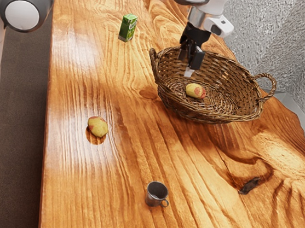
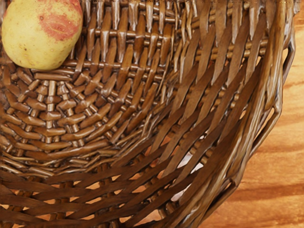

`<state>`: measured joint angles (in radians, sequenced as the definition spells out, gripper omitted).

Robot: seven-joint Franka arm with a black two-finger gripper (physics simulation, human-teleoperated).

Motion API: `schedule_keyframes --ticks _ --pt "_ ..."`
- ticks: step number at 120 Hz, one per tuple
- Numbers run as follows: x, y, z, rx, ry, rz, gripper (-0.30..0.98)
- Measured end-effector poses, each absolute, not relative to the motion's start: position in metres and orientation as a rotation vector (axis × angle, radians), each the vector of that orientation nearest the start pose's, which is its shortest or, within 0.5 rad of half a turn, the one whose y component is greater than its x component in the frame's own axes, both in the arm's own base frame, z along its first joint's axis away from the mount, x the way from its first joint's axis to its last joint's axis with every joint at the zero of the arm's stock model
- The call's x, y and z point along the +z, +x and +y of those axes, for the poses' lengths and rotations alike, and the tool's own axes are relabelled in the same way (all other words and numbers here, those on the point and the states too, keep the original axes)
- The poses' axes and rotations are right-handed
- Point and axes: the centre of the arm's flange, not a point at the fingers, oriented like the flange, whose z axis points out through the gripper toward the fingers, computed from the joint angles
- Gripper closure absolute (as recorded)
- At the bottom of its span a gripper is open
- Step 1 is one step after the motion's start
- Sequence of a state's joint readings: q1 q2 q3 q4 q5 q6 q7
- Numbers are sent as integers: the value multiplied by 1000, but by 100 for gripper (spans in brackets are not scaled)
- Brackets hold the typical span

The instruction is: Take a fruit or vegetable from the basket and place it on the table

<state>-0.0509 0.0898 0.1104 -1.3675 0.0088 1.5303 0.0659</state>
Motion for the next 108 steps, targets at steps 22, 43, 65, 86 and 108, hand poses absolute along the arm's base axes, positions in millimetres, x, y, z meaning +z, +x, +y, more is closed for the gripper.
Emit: schedule_keyframes --ticks 22,43,65,86,108 --pt "653 631 103 -110 -3044 -227 0" --pt "613 658 124 -24 -3024 -291 0" --pt "599 657 153 11 -3030 -369 0" --pt "573 674 155 7 -3054 -366 0" --pt "555 687 144 7 -3095 -343 0"
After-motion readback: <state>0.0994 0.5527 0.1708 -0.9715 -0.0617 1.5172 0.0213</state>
